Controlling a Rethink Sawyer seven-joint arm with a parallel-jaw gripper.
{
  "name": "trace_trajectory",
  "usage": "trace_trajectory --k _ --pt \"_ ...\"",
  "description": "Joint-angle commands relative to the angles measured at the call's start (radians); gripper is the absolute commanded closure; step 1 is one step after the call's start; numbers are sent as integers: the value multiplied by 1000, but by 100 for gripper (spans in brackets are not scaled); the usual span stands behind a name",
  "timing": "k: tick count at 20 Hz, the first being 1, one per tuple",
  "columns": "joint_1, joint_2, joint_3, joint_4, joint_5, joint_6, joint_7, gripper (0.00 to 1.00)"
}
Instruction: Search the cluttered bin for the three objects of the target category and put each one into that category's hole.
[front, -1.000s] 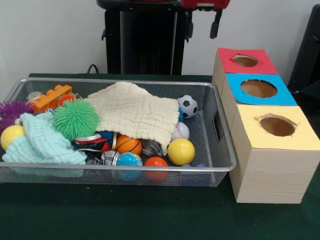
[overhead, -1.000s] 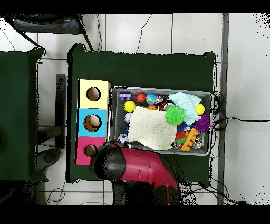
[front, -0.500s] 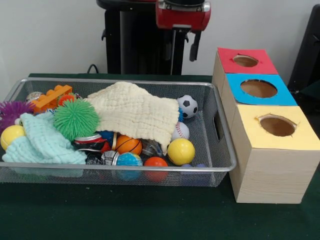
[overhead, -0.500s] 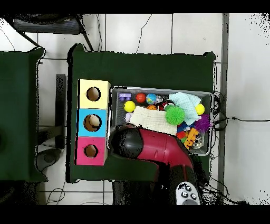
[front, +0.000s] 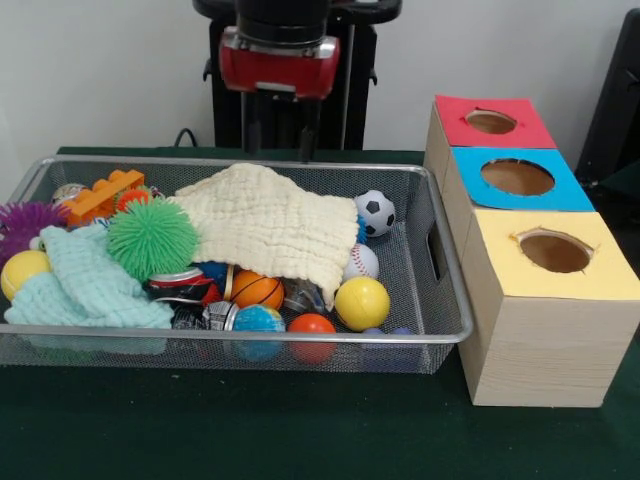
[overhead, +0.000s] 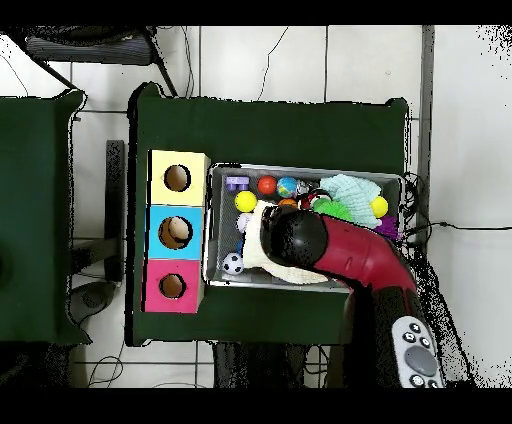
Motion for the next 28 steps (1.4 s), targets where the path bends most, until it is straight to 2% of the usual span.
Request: trace_trajectory --k 1,15,28 --pt "-69 101 107 -123 -89 116 -110 0" --pt "-222 223 180 -234 -181 98 -168 0" --pt "-304 302 231 -294 -264 50 -152 0"
